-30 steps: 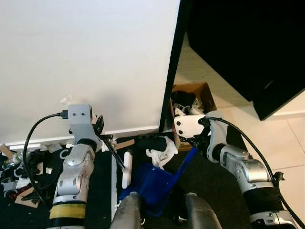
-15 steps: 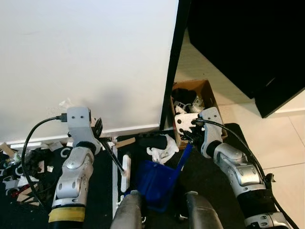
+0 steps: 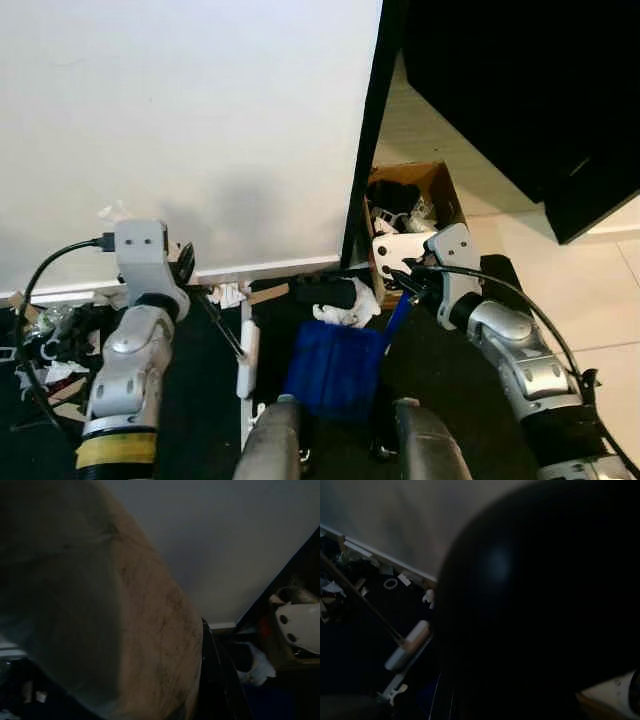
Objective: Sweep floor
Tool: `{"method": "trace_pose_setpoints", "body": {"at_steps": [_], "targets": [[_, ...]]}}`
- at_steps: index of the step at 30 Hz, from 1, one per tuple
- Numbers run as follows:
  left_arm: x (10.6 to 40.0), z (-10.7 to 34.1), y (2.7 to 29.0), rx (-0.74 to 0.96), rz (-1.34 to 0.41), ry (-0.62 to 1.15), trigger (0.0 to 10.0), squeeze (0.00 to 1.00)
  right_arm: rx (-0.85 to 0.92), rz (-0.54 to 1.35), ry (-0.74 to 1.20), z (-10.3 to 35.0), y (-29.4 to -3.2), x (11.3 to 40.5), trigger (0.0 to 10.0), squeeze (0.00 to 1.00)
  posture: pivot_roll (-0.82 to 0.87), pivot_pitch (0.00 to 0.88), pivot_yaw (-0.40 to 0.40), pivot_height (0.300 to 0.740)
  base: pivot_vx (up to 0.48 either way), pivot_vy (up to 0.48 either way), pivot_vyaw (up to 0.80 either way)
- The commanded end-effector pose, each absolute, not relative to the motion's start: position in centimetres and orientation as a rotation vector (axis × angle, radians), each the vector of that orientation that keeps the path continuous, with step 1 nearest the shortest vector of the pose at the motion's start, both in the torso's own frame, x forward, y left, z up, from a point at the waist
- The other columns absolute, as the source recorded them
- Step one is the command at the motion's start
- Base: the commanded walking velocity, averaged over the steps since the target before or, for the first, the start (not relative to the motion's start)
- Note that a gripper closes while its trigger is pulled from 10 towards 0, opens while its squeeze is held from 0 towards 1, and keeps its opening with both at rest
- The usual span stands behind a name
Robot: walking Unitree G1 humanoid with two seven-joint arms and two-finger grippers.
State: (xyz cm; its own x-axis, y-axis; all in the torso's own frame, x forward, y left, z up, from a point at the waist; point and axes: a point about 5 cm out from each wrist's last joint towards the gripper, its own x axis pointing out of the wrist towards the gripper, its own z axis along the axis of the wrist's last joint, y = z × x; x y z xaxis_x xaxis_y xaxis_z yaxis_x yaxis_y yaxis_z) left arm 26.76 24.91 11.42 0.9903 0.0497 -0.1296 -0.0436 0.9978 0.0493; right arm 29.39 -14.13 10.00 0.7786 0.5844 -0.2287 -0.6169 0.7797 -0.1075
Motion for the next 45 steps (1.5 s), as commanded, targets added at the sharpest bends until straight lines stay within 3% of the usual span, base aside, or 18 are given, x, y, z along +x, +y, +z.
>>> {"method": "trace_pose_setpoints", "body": {"at_steps": [1,12,21,25,32,38,42,45], "targets": [[25.9,11.4,26.0,0.084,0.067,0.15,10.0,0.0,-0.187,0.705,0.116,11.1,-13.6,29.3,10.0,0.0,0.08,0.224,0.012,0.74,0.0,0.0,0.0],[22.0,9.4,29.1,0.153,0.305,0.262,10.0,0.0,-0.26,0.919,0.097,11.2,-12.1,29.2,10.0,0.0,0.1,0.234,0.007,0.74,0.0,0.0,0.0],[20.2,7.9,30.2,0.127,0.458,0.335,10.0,0.0,-0.408,0.938,0.166,9.3,-11.8,30.7,10.0,0.0,0.11,0.234,-0.002,0.74,0.0,0.0,0.0],[20.3,7.7,29.6,0.076,0.456,0.333,10.0,0.0,-0.442,0.925,0.151,9.6,-11.7,31.3,10.0,0.0,0.11,0.234,-0.006,0.74,0.0,0.0,0.0],[21.2,7.3,26.4,0.002,0.303,0.331,10.0,0.0,-0.471,0.889,0.09,10.4,-11.8,32.5,10.0,0.0,0.11,0.24,-0.004,0.74,0.0,0.0,0.0],[21.2,7.3,26.0,-0.004,0.281,0.332,10.0,0.0,-0.478,0.896,0.103,10.1,-12.3,32.5,10.0,0.0,0.11,0.244,0.001,0.74,0.0,0.0,0.0],[21.3,7.3,26.0,0.0,0.277,0.341,10.0,0.0,-0.491,1.066,0.197,8.4,-12.6,30.8,10.0,0.0,0.11,0.247,0.004,0.74,0.0,0.0,0.0],[21.3,7.2,26.4,0.015,0.302,0.346,10.0,0.0,-0.526,1.064,0.199,8.2,-12.8,30.9,10.0,0.0,0.11,0.247,0.003,0.74,0.0,0.0,0.0]]}}
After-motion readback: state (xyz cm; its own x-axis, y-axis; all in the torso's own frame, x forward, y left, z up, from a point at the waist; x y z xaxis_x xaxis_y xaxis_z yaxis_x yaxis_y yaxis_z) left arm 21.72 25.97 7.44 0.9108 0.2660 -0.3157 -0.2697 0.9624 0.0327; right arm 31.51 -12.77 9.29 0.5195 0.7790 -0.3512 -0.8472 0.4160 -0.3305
